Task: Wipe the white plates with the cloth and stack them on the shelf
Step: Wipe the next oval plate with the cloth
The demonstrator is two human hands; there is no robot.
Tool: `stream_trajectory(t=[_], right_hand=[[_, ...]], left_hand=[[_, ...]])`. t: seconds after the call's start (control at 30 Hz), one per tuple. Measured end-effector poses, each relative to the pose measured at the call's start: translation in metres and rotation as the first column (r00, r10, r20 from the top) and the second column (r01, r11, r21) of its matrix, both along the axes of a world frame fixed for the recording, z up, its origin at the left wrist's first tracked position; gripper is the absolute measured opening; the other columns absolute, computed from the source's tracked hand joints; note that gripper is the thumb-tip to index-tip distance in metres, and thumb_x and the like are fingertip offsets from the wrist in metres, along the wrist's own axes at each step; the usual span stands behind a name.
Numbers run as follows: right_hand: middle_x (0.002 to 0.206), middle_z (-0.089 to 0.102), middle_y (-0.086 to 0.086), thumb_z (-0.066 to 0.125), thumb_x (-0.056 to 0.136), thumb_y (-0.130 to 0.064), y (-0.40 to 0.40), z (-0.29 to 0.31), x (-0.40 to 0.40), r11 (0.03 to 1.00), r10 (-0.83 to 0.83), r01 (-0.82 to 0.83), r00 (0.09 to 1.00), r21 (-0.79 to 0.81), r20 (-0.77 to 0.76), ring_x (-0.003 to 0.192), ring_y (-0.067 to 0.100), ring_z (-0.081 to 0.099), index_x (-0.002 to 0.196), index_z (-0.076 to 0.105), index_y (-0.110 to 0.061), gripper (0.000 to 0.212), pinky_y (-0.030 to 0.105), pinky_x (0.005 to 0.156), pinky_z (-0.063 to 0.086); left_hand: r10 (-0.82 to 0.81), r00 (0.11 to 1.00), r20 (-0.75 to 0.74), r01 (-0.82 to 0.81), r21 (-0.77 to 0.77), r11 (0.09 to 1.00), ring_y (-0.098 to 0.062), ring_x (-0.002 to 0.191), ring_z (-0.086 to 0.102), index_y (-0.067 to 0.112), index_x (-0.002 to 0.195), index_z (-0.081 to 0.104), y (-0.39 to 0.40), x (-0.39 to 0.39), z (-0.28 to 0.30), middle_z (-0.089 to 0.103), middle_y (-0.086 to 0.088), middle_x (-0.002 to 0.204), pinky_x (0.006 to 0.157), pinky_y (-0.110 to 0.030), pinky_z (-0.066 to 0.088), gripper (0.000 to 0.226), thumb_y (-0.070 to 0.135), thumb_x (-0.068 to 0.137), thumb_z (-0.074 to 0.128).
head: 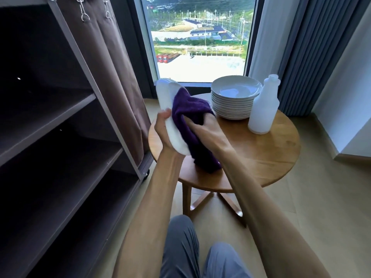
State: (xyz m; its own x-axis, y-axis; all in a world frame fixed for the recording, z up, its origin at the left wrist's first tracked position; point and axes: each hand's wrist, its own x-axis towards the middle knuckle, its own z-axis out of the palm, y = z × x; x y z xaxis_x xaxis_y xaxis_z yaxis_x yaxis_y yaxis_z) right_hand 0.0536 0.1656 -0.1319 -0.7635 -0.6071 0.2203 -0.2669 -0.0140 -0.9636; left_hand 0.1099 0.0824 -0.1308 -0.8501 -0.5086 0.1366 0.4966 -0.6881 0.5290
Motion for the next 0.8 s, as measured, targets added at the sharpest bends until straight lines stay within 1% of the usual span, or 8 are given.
stream_trajectory(t=[0.2, 0.23, 0.3, 0.37, 0.47, 0.57, 0.7, 0.8], right_hand=[[0.102, 0.078, 0.005, 0.077, 0.067, -0.062, -0.016, 0.007, -0.018, 0.949, -0.114, 0.220, 0.907, -0.226, 0.405, 0.100, 0.027, 0.073, 0.106, 0.076, -0.024, 0.054, 0.051, 0.097, 0.056], [0.104, 0.077, 0.011, 0.077, 0.066, -0.061, -0.015, 0.000, -0.020, 0.951, -0.042, 0.188, 0.865, -0.244, 0.501, 0.101, 0.033, 0.073, 0.104, 0.078, -0.021, 0.055, 0.051, 0.096, 0.057], [0.109, 0.074, 0.014, 0.070, 0.075, -0.060, -0.010, -0.013, -0.016, 0.942, 0.080, 0.143, 0.785, -0.305, 0.614, 0.099, 0.030, 0.072, 0.105, 0.079, -0.020, 0.051, 0.043, 0.091, 0.058], [0.104, 0.071, 0.005, 0.048, 0.100, -0.048, -0.007, -0.026, -0.012, 0.911, 0.046, 0.245, 0.739, -0.333, 0.672, 0.084, 0.012, 0.072, 0.116, 0.073, -0.018, 0.042, 0.028, 0.075, 0.057], [0.070, 0.069, 0.006, 0.030, 0.102, -0.064, -0.006, -0.042, -0.017, 0.774, 0.052, 0.483, 0.595, -0.409, 0.802, 0.058, 0.021, 0.068, 0.089, 0.075, -0.014, 0.068, 0.022, 0.054, 0.055], [0.128, 0.068, 0.011, 0.055, 0.072, -0.088, -0.013, -0.056, -0.032, 0.702, -0.044, 0.612, 0.548, -0.364, 0.835, 0.116, 0.028, 0.066, 0.135, 0.066, -0.023, 0.090, 0.038, 0.102, 0.051], [0.142, 0.060, 0.012, 0.074, 0.044, -0.091, -0.023, -0.077, -0.047, 0.691, 0.078, 0.587, 0.519, -0.422, 0.851, 0.133, 0.036, 0.054, 0.138, 0.064, -0.021, 0.117, 0.045, 0.113, 0.040], [0.075, 0.069, 0.005, 0.049, 0.081, -0.082, -0.012, -0.041, -0.029, 0.704, 0.036, 0.535, 0.631, -0.468, 0.775, 0.069, 0.025, 0.067, 0.076, 0.076, -0.018, 0.070, 0.026, 0.069, 0.053]], left_hand=[[0.117, 0.979, 0.166, -0.054, -0.343, 0.938, -0.023, 0.091, 0.070, 0.007, 0.118, 0.067, 0.017, 0.013, 0.001, 0.071, -0.006, 0.092, 0.081, -0.031, 0.057, 0.048, 0.024, 0.073, 0.067], [0.177, 0.962, 0.209, -0.039, -0.534, 0.845, -0.019, 0.105, 0.068, 0.009, 0.133, 0.061, 0.017, 0.015, 0.004, 0.069, -0.001, 0.104, 0.088, -0.027, 0.054, 0.061, 0.027, 0.076, 0.072], [0.385, 0.873, 0.300, 0.152, -0.917, 0.369, -0.001, 0.134, 0.050, 0.025, 0.162, 0.028, 0.016, 0.010, 0.002, 0.055, 0.009, 0.136, 0.107, -0.020, 0.040, 0.085, 0.048, 0.090, 0.069], [0.504, 0.791, 0.346, 0.330, -0.936, 0.124, -0.017, 0.147, 0.036, 0.044, 0.162, 0.012, 0.013, 0.002, 0.000, 0.038, 0.001, 0.160, 0.121, -0.040, 0.029, 0.095, 0.076, 0.084, 0.056], [0.568, 0.712, 0.413, 0.157, -0.882, 0.444, -0.025, 0.145, 0.040, 0.033, 0.157, 0.035, 0.007, -0.005, -0.014, 0.041, -0.007, 0.159, 0.122, -0.048, 0.029, 0.103, 0.092, 0.073, 0.043], [0.318, 0.621, 0.716, 0.136, -0.498, 0.856, -0.026, 0.115, 0.064, 0.016, 0.130, 0.059, -0.007, 0.003, -0.025, 0.067, -0.005, 0.119, 0.096, -0.041, 0.055, 0.071, 0.073, 0.087, 0.055], [-0.015, 0.586, 0.810, 0.261, -0.172, 0.950, -0.009, 0.059, 0.049, 0.015, 0.096, 0.064, -0.006, 0.010, -0.044, 0.056, -0.001, 0.075, 0.043, -0.018, 0.039, 0.017, 0.032, 0.092, 0.064], [-0.024, 0.596, 0.803, 0.223, -0.136, 0.965, -0.005, 0.053, 0.040, 0.017, 0.095, 0.065, 0.002, 0.009, -0.050, 0.050, 0.004, 0.067, 0.035, -0.014, 0.027, 0.010, 0.026, 0.092, 0.061]])
